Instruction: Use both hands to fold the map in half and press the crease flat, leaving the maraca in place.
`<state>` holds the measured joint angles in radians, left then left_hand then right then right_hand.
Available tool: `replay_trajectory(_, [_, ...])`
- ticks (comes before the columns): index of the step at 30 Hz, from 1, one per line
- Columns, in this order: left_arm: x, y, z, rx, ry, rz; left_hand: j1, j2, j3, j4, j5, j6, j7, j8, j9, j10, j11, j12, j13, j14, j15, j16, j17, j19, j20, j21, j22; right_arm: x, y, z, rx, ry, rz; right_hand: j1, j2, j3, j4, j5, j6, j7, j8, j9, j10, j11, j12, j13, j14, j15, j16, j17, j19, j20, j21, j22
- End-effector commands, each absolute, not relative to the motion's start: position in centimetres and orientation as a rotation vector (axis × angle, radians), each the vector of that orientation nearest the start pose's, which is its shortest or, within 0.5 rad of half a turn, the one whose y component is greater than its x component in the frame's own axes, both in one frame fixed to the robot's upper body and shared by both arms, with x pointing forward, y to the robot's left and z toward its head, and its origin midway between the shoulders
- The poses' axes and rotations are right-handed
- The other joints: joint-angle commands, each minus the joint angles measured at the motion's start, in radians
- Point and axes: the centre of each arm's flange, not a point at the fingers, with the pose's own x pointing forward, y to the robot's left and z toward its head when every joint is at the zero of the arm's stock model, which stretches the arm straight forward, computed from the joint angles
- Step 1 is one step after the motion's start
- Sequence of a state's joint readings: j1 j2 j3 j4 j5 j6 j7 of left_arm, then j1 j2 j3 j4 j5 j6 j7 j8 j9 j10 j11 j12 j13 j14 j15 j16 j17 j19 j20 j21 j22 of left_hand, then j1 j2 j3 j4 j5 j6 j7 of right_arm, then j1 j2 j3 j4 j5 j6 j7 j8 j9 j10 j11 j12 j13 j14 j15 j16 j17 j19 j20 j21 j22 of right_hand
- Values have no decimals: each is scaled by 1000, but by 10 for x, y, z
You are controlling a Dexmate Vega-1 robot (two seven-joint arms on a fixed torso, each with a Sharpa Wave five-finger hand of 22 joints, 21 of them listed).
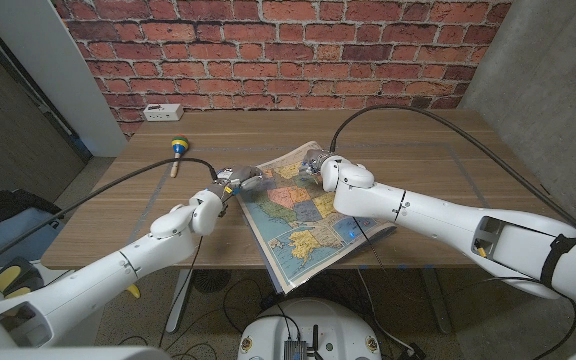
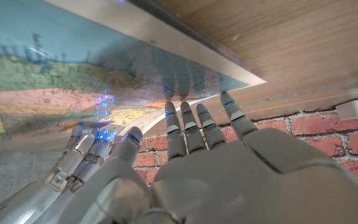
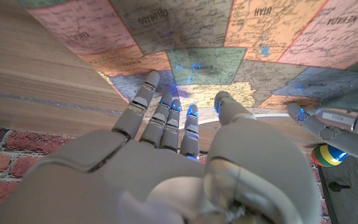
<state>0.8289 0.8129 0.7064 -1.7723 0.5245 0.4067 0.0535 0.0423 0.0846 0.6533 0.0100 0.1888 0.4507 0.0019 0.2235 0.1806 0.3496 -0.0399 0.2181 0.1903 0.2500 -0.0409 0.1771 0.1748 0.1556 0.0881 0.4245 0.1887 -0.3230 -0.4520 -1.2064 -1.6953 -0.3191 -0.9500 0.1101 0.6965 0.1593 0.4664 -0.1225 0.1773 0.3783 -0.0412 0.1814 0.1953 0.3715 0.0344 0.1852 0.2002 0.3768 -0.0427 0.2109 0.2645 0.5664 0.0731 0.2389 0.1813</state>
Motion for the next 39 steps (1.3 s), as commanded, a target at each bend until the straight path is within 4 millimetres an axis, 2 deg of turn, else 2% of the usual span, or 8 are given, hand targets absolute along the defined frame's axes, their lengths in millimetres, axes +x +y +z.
replay_trajectory(1, [624, 233, -58, 1469, -242, -2, -10, 49, 1, 16, 5, 16, 6, 0, 2, 22, -2, 2, 2, 12, -11, 8, 0, 10, -10, -2, 3, 621, -37, 8, -1377, -265, 92, 5, 0, -6, 0, 0, 8, 7, 8, 2, 6, 2, 6, 2, 10, -6, 9, -2, 6, -3, -4, -1])
replay_trajectory(8, [628, 234, -60, 1471, -221, -15, -14, 36, -5, 28, 5, 37, 4, -1, 1, 42, -4, 6, 1, 31, -14, 12, -3, 21, -12, -2, 1, 619, -43, 22, -1335, -346, 22, 8, 5, -9, -1, 2, 26, 12, 16, 2, 14, 5, 10, 2, 8, -3, 10, -3, 8, -4, -5, -1])
replay_trajectory(13, [630, 234, -60, 1468, -228, -24, -14, 27, -9, 30, 5, 36, -3, -5, 1, 44, -4, 5, 1, 33, -17, 11, -4, 23, -14, -3, 0, 618, -47, 30, -1311, -417, -71, 3, 4, -19, 0, 1, 56, 14, 26, 2, 13, 8, 11, 2, -22, 0, 1, -5, -23, -3, -20, -1])
replay_trajectory(21, [634, 231, -58, 1469, -245, -38, -13, 20, -11, 32, 6, 41, -4, -8, 1, 54, -5, 7, 0, 40, -16, 11, -5, 27, -14, -4, 0, 634, -52, 36, -1305, -416, -127, -70, 4, -61, 45, -4, 120, 40, 37, 1, 11, 18, 12, 0, -77, 10, -8, -7, -73, -12, -40, -1])
replay_trajectory(28, [634, 232, -56, 1464, -249, -33, -12, 17, -12, 34, 7, 44, -5, -10, 1, 59, -4, 7, 0, 44, -16, 11, -5, 29, -14, -6, -1, 657, -55, 31, -1369, -279, -95, -154, 5, -97, 93, -5, 75, 48, 10, -2, -47, 8, -1, -2, -158, -7, -24, -17, -151, -37, -58, -3])
replay_trajectory(33, [636, 232, -54, 1465, -249, -35, -11, 15, -13, 35, 8, 43, -6, -13, 1, 58, -5, 5, 0, 45, -16, 10, -6, 30, -15, -6, -1, 673, -57, 25, -1419, -181, -71, -230, 5, -124, 144, 1, 31, 59, 0, -3, -85, 10, -2, -3, -213, -9, -28, -26, -206, -44, -59, -5])
replay_trajectory(34, [636, 232, -54, 1466, -250, -33, -11, 14, -13, 35, 8, 42, -6, -14, 1, 57, -3, 4, 0, 44, -16, 9, -6, 31, -14, -7, -1, 675, -57, 24, -1432, -166, -66, -248, 2, -129, 154, 4, -4, 50, -9, -5, -97, 10, -2, -4, -223, -11, -27, -32, -222, -45, -59, -6])
replay_trajectory(39, [638, 232, -49, 1466, -258, -29, -9, 12, -13, 36, 8, 37, -10, -19, 1, 55, -3, 2, 0, 43, -17, 7, -6, 31, -16, -8, -2, 680, -56, 21, -1496, -114, -88, -257, 1, -127, 157, 9, -51, 37, -13, -6, -120, 1, -4, -4, -248, -11, -32, -43, -243, -48, -59, -6])
